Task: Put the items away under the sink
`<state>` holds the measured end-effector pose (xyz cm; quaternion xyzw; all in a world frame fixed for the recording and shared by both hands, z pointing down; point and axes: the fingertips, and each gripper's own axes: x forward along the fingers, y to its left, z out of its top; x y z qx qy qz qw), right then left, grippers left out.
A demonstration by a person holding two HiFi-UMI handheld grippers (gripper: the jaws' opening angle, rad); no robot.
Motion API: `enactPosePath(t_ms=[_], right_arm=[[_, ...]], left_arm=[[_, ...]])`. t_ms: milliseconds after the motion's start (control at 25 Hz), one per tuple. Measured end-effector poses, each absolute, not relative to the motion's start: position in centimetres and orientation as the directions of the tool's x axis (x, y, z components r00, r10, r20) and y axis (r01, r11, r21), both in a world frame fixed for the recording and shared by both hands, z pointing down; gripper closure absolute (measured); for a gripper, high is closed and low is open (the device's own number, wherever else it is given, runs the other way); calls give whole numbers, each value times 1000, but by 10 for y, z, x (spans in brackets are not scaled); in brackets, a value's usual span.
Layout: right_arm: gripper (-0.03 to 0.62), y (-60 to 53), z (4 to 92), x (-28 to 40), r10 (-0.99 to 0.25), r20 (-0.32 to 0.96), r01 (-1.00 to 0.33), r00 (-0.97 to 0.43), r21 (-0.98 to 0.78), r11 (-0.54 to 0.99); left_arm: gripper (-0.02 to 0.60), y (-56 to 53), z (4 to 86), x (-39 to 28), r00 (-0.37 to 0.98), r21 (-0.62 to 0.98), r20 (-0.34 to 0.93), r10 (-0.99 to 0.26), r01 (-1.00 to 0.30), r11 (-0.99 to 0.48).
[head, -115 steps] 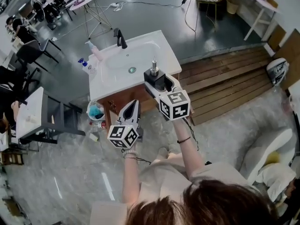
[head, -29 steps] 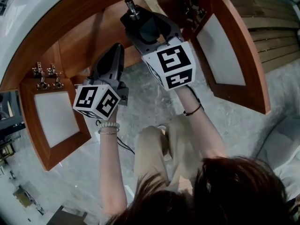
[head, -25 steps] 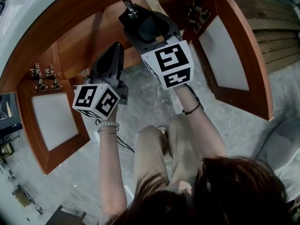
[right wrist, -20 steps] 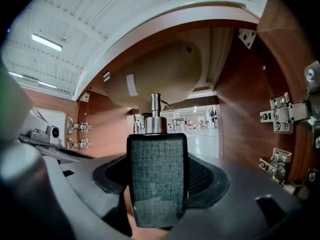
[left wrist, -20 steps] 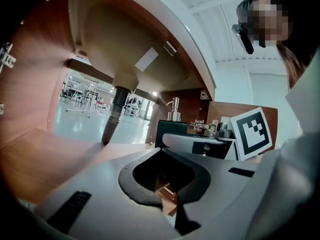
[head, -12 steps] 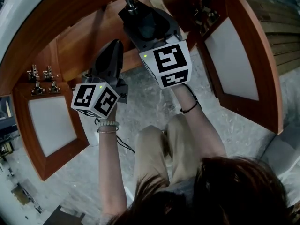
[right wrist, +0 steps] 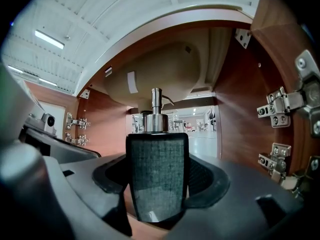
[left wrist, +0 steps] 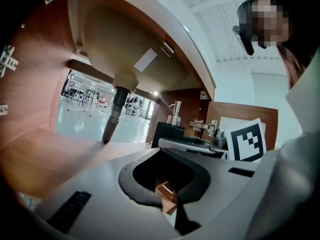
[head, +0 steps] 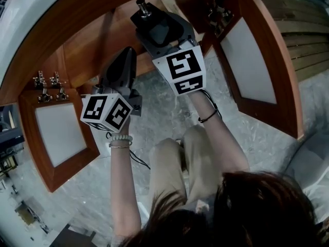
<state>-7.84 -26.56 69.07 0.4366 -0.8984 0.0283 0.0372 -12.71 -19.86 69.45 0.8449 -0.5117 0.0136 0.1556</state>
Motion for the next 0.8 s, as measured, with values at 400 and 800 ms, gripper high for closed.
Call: enactPosePath(t_ms=[400,800], right_arm=[[272,-263,694,-76,-758,223,-785,-613,-60,617],[267,-240,658,-62,-748,286,-794,-599,-86,602]], left_arm=[[581,-178,668,-129,469,276,217,-856,-871,-407],[581,-154,628,-121,489,306,262,-832,-860,-410]])
